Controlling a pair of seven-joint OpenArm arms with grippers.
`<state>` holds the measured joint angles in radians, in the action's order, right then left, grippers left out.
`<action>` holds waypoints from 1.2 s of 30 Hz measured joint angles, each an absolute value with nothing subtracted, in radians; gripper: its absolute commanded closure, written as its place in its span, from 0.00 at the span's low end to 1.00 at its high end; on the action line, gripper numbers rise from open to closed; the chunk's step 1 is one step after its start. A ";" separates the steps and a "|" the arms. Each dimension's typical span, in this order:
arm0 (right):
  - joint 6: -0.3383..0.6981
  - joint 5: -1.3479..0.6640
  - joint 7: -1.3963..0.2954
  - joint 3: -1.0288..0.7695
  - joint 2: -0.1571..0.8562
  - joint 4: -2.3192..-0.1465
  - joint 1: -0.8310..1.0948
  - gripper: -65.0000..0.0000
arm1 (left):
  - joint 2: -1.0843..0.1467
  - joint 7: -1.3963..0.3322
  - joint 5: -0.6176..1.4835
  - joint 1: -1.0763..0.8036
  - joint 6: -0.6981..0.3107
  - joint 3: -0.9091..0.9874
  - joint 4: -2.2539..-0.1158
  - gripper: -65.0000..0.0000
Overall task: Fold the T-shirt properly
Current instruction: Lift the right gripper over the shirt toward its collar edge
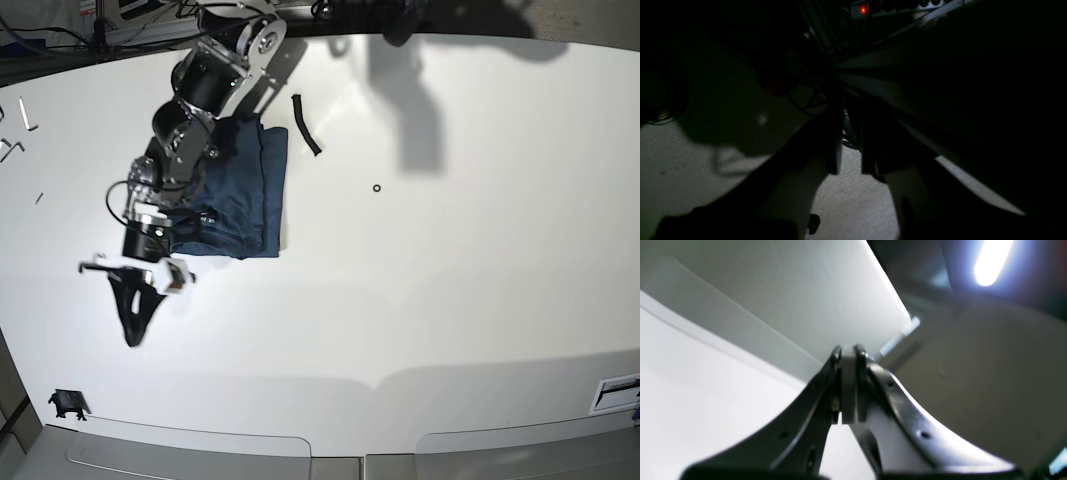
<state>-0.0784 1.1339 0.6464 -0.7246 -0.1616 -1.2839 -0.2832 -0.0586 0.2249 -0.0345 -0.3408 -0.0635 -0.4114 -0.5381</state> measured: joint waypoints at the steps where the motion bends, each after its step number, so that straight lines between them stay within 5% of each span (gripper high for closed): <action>1: -0.078 1.134 0.645 -0.767 -0.162 -1.284 -0.283 1.00 | -0.059 0.225 -0.034 -0.341 -0.064 -0.411 -0.538 0.88; 4: -0.076 1.137 0.640 -0.890 -0.161 -1.284 -0.283 1.00 | -0.059 0.225 -0.034 -0.341 -0.064 -0.411 -0.538 0.88; 10: -0.009 1.500 0.648 -1.074 -0.162 -1.282 -0.286 1.00 | -0.058 0.225 -0.035 -0.341 -0.064 -0.411 -0.538 0.88; 20: 0.095 1.496 0.716 -1.169 -0.164 -1.253 -0.234 1.00 | -0.059 0.225 -0.035 -0.340 -0.064 -0.411 -0.538 0.88; 36: 0.069 1.375 0.748 -1.159 -0.154 -1.205 0.065 1.00 | -0.059 0.225 -0.034 -0.341 -0.064 -0.411 -0.538 0.88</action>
